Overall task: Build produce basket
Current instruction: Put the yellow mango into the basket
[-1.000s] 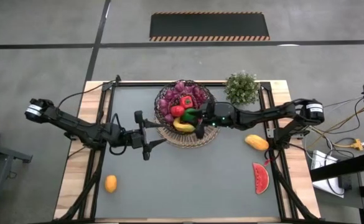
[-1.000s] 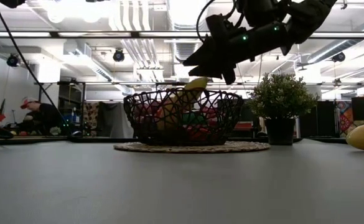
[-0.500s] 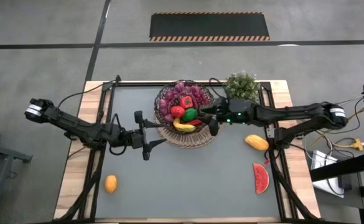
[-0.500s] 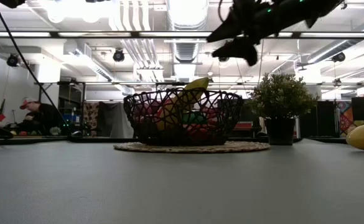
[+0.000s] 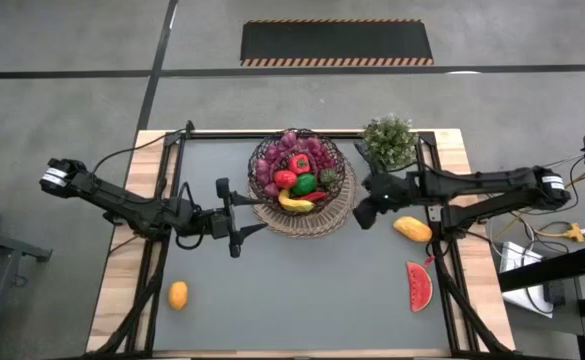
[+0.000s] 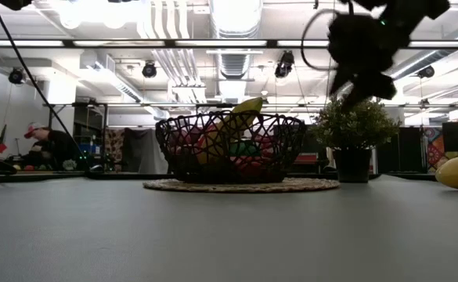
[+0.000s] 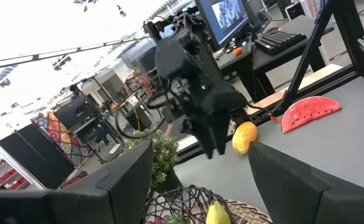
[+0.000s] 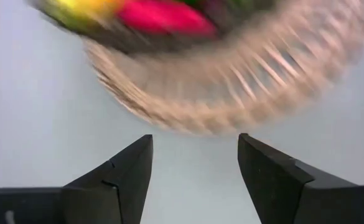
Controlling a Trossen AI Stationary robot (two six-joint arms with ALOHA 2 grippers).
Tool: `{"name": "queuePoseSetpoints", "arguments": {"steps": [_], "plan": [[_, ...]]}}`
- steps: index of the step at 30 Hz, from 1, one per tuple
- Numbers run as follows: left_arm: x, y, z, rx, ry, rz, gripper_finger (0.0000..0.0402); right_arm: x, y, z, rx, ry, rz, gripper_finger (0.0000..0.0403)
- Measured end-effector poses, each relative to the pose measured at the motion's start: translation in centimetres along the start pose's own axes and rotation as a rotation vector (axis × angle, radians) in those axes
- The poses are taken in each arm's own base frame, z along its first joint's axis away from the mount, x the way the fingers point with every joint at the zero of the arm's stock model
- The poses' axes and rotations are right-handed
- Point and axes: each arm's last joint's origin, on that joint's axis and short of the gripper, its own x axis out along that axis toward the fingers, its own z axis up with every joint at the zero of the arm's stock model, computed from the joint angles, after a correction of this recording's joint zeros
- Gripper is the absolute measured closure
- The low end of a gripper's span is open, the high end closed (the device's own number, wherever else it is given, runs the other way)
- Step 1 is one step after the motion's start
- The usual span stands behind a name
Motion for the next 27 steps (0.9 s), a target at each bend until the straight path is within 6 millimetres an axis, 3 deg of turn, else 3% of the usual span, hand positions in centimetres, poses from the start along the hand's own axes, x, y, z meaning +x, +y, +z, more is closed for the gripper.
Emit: {"name": "queuePoseSetpoints", "arguments": {"steps": [9, 14, 21, 27], "plan": [[0.0, 0.0, 0.0, 0.0, 0.0, 0.0, 0.0155, -0.6, -1.7, -2.1, 0.012, 0.446, -0.361, 0.0193], [0.0, 0.0, 0.0, 0.0, 0.0, 0.0, 0.0155, -0.4, -2.4, -3.3, -0.019, 0.649, -0.519, 0.0173], [0.0, 0.0, 0.0, -0.003, 0.0, 0.0, 0.0155, 1.3, -2.8, -4.1, -0.084, 0.775, -0.57, 0.0119], [0.0, 0.0, -0.1, -0.003, 0.002, -0.001, 0.0155, 2.8, -2.8, -4.6, -0.15, 0.864, -0.595, 0.0095]]}}
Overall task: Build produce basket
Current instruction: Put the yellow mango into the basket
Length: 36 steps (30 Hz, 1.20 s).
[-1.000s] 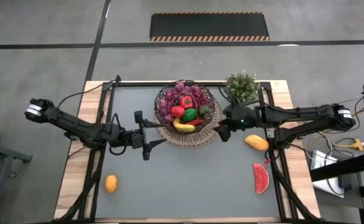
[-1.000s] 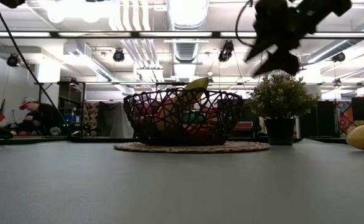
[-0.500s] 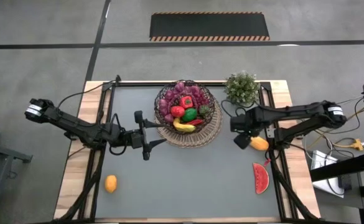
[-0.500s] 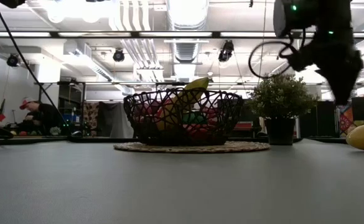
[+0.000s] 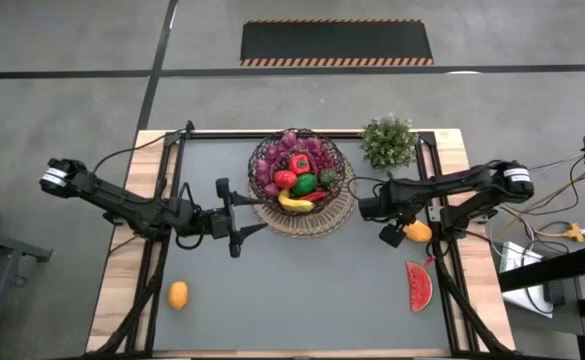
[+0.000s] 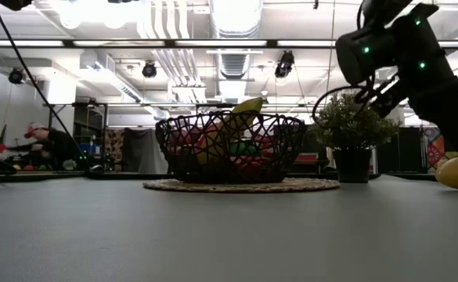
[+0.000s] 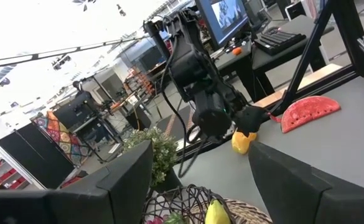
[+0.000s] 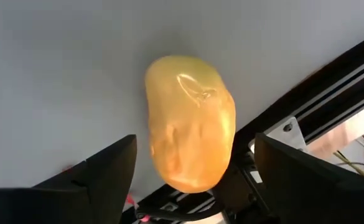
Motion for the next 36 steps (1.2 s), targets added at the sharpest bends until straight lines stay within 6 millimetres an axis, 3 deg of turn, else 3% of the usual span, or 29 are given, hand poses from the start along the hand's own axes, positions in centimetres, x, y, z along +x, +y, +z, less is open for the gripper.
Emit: {"name": "queuePoseSetpoints", "arguments": {"steps": [17, 29, 36], "plan": [[0.0, -0.1, -0.2, 0.002, 0.004, -0.003, 0.0155, 2.9, 1.6, 2.1, -0.123, 0.161, -0.102, 0.011], [0.0, -0.1, -0.2, 0.003, 0.005, -0.003, 0.0155, 3.3, 1.9, 2.6, -0.152, 0.138, -0.085, 0.0204], [0.0, -0.1, -0.2, 0.002, 0.005, -0.004, 0.0155, 2.8, 1.7, 2.4, -0.155, 0.118, -0.07, 0.0215]]}}
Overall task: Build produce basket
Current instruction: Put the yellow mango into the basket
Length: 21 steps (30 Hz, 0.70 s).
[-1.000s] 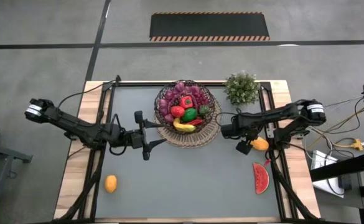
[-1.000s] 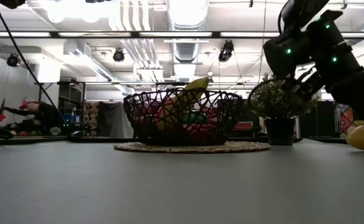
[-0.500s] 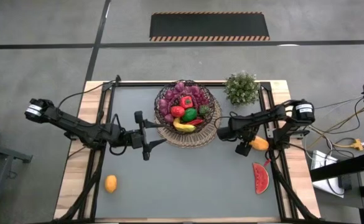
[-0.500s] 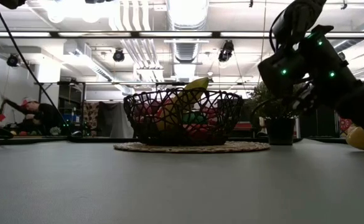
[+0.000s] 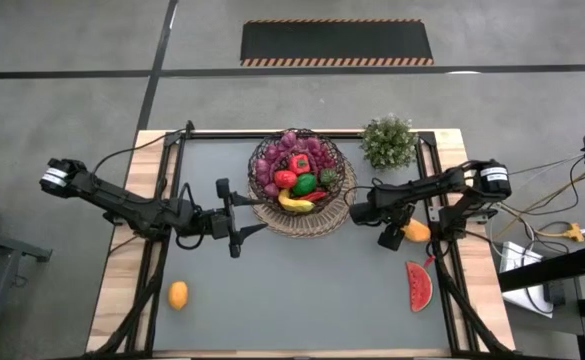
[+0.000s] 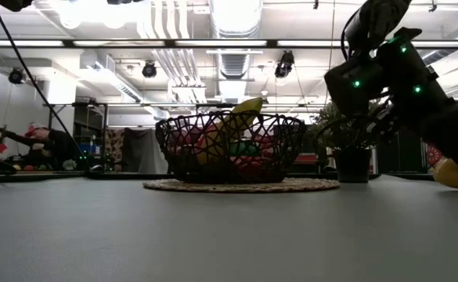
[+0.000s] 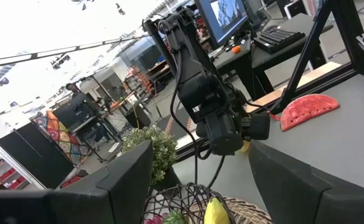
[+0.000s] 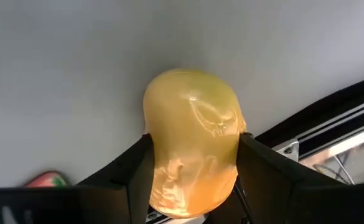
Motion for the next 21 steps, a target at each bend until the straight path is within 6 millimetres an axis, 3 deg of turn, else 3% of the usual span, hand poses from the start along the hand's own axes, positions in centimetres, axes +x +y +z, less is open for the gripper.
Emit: {"name": "queuePoseSetpoints", "arguments": {"steps": [9, 15, 21], "plan": [[0.0, 0.1, 0.1, -0.004, -0.008, 0.005, 0.0155, -4.4, -0.4, -1.3, -0.096, -0.233, 0.163, 0.0215], [0.0, 0.1, 0.1, -0.008, -0.013, 0.009, 0.0155, -8.4, -1.2, -2.4, -0.077, -0.682, 0.285, 0.0215], [0.0, 0.1, 0.1, -0.008, -0.014, 0.01, 0.0155, -11.0, -2.5, -4.4, -0.044, -1.078, 0.351, 0.0215]]}}
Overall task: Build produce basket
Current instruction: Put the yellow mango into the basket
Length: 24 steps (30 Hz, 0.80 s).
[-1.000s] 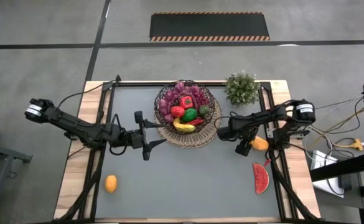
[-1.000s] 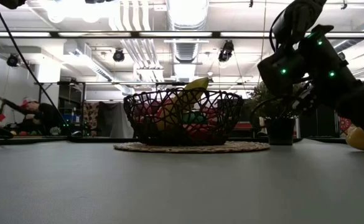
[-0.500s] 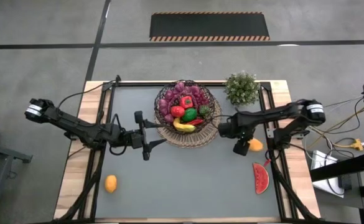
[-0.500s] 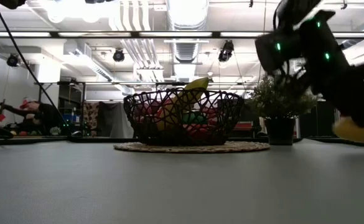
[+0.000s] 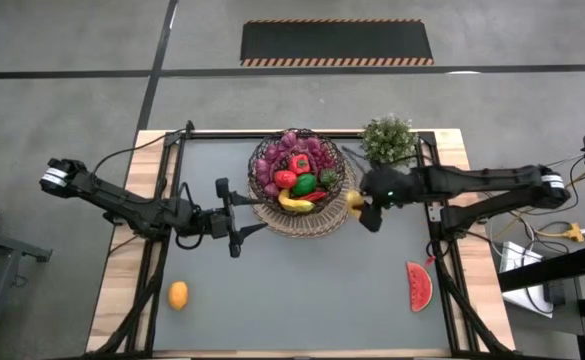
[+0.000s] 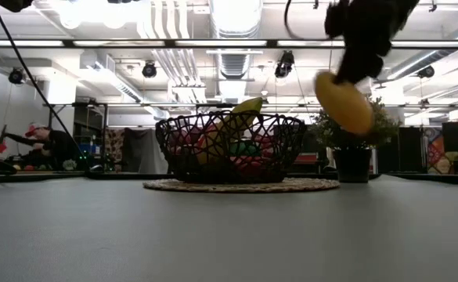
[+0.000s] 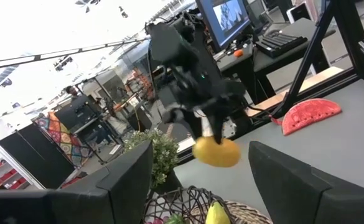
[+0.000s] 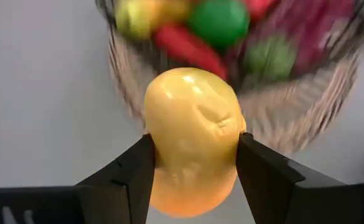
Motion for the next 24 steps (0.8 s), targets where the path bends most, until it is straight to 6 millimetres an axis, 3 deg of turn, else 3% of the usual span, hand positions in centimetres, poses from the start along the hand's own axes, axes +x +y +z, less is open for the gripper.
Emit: {"name": "queuePoseSetpoints", "arguments": {"steps": [5, 9, 16, 24], "plan": [[0.0, 0.0, 0.0, -0.001, -0.002, 0.001, 0.0155, -1.7, -0.2, 0.9, -0.027, -0.26, -0.029, 0.0215], [0.0, 0.1, 0.1, -0.006, -0.01, 0.007, 0.0155, -1.1, -0.3, 1.3, -0.016, -0.455, -0.069, 0.0215], [0.0, 0.1, 0.1, -0.006, -0.01, 0.007, 0.0155, 1.8, 0.0, 1.9, 0.059, -0.689, -0.084, 0.0215], [0.0, 0.1, 0.1, -0.005, -0.009, 0.007, 0.0155, 6.8, -0.1, 1.0, 0.102, -0.664, -0.214, 0.0215]]}}
